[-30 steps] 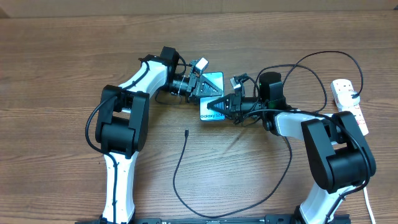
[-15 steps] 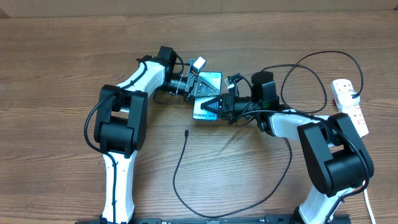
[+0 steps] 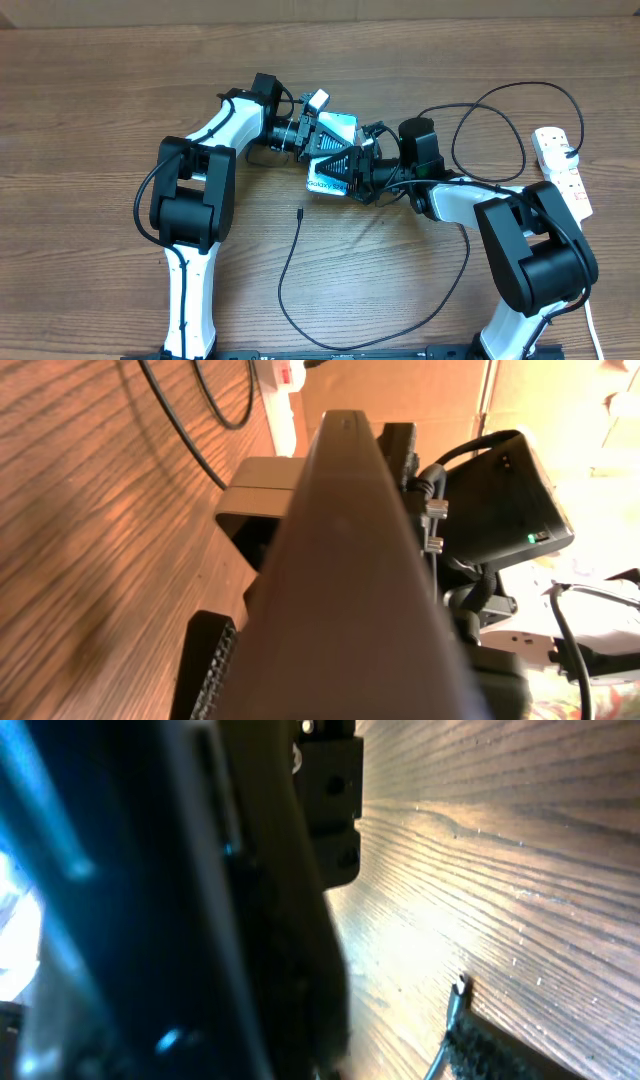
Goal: Plug charger to phone and switch on socket
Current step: 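Lift the phone with both grippers and rotate it upright, then release the phone from the right gripper and pull it back right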
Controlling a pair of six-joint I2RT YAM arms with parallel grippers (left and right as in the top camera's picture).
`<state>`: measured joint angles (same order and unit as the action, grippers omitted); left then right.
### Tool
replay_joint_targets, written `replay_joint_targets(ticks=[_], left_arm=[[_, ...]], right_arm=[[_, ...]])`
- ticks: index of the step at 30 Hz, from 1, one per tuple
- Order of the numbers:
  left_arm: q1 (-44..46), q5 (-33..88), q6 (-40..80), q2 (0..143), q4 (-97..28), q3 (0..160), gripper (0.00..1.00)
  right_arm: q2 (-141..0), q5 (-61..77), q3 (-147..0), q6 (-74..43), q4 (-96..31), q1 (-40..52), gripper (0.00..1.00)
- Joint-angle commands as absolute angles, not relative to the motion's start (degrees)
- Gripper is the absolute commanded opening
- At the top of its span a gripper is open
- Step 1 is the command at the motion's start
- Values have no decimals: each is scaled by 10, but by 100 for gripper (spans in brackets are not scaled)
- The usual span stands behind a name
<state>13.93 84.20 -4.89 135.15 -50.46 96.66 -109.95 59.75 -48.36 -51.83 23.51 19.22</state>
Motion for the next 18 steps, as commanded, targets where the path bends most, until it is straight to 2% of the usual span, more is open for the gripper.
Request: replay_joint_targets(ticks=[1, 9, 13, 18], left_arm=[[144, 813, -46, 1338, -509, 976, 4], [116, 682, 98, 1338, -507, 976, 4], [95, 655, 158, 1338, -505, 976, 4], [68, 667, 170, 1338, -509, 976, 4]], right_arm=[[-1081, 626, -481, -502, 237, 208, 100], [-997, 583, -482, -455, 185, 194, 100], [-980, 501, -492, -393, 80, 194, 100], [-980, 373, -508, -337, -42, 194, 100]])
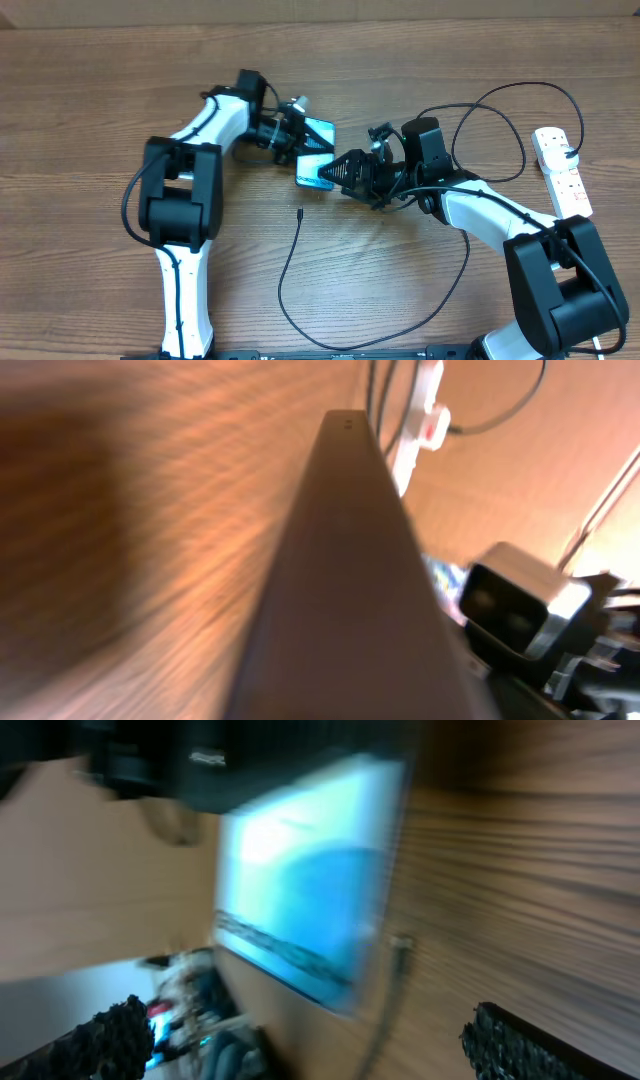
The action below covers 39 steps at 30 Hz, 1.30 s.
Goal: Plug charger to phone and switch on socket
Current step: 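Release the phone from the right gripper and pull it back right, then move the right gripper down over the black cable's USB-C plug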
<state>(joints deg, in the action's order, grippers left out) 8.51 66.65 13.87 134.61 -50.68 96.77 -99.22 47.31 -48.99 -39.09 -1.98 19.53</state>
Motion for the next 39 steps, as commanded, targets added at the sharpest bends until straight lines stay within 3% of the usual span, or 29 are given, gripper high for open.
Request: replay_joint_targets(ticks=[1, 10, 19, 22, 29, 32, 39], left_arm=[[62, 678, 170, 1338, -513, 976, 4], [4, 726, 88, 1323, -663, 976, 4], [-17, 609, 69, 1283, -774, 976, 4], [-17, 604, 9, 1270, -814, 976, 4], [-25, 604, -72, 1263, -889, 975, 4], [-26, 604, -93, 1263, -894, 975, 4], [-50, 604, -103, 1263, -875, 975, 4]], right_arm=[[-980, 347, -508, -326, -60, 194, 100], [-980, 241, -551, -279, -225, 195, 100], [-980, 135, -714, -250, -510, 196, 100], [-980, 127, -747, -234, -582, 200, 100], [-980, 183, -752, -209, -617, 208, 99], [-980, 226, -752, -214, -616, 218, 78], [-981, 126, -752, -332, -607, 310, 31]])
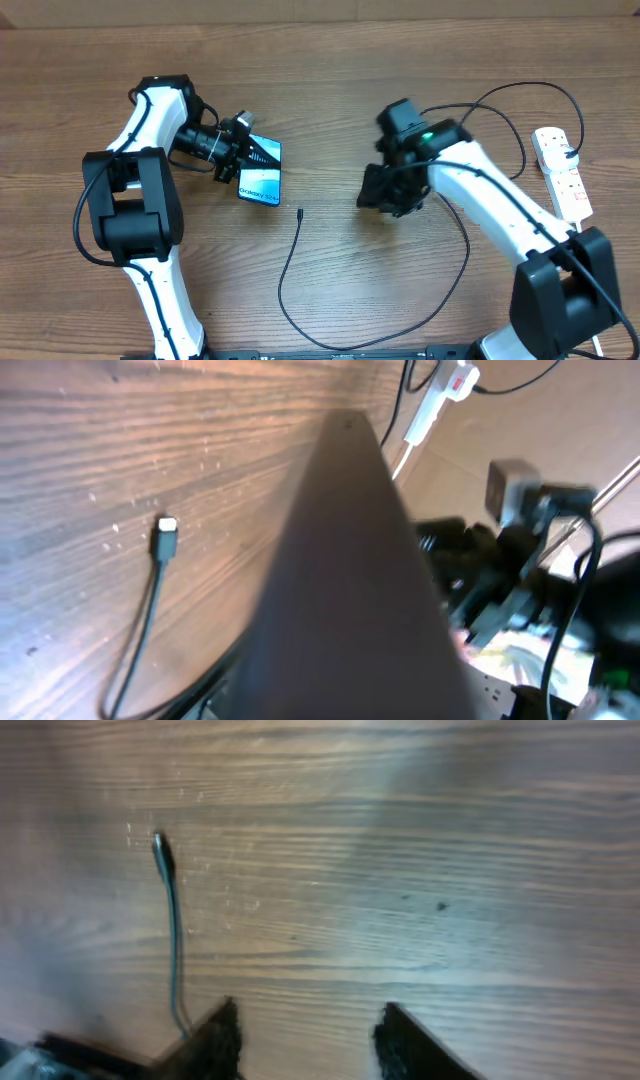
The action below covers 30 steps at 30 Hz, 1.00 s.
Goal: Plug charger to phone and switch on socket
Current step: 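Move the right gripper down over the black cable's USB-C plug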
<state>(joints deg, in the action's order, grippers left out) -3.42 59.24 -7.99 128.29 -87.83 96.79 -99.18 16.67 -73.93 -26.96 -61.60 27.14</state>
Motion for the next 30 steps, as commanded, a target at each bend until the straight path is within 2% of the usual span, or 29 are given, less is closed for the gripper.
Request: replay_joint_targets(ticks=[1, 5, 8, 11, 14, 21, 26, 30], left_arm=[[-53, 601, -103, 1263, -872, 975, 4], [-53, 598, -103, 1263, -868, 975, 4], [-53, 594, -103, 1263, -863, 975, 4], [-57, 572, -93, 1263, -850, 975, 4], [-64, 527, -66, 1263, -840, 975, 4], [-80, 504, -51, 1263, -832, 975, 4], [-83, 504, -51, 1263, -831, 975, 4], [-83, 504, -51, 1263, -826, 975, 4]], right_arm=[[-981, 114, -752, -347, -597, 327, 25], [-984, 83, -752, -404, -559, 383, 21], [-1003, 70, -752, -447, -540, 418, 23], [-1033, 69, -752, -465, -528, 442, 36], [-1067, 69, -752, -468, -503, 465, 54], [-1117, 29, -752, -518, -464, 484, 54], [-1138, 25, -752, -525, -425, 484, 45], [-1157, 24, -752, -535, -410, 486, 43]])
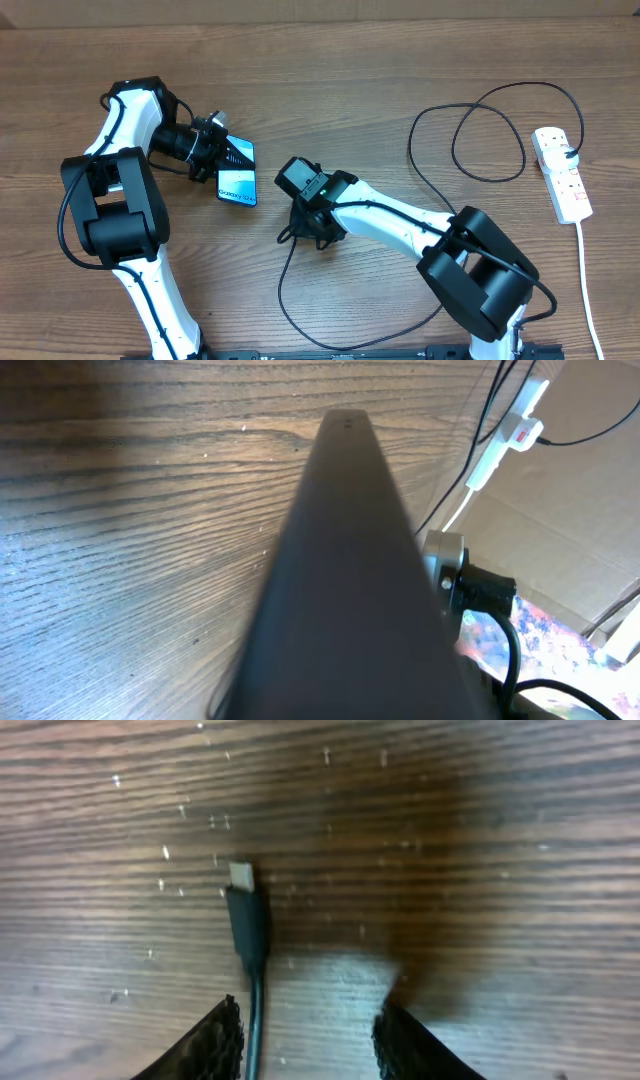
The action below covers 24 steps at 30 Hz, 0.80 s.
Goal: Plug charger to phone and switch on socket
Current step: 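Move the right gripper down over the black cable's USB-C plug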
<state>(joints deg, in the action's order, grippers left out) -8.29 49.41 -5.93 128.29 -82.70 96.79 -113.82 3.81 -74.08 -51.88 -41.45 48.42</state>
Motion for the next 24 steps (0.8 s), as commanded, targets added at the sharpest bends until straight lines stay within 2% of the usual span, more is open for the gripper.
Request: replay_joint_targets(ticks=[1, 5, 9, 13, 18, 24], left_arm=[[-83, 504, -51, 1263, -825, 975, 4], [-83, 504, -51, 1263, -822, 975, 4], [-83, 504, -51, 1263, -822, 975, 4], [-83, 495, -51, 1263, -822, 975, 4], [-83, 487, -51, 1263, -822, 975, 4], [-86, 469, -24, 1263, -806, 975, 4]], right_arm=[[-1159, 20, -752, -537, -409, 486, 43], [-1165, 6, -752, -543, -408, 486, 38], [-1165, -5, -763, -542, -443, 479, 14], [-1165, -52, -809, -515, -543, 445, 4], [-1165, -83, -841, -474, -622, 383, 4], [-1165, 94, -840, -424, -592, 363, 34]])
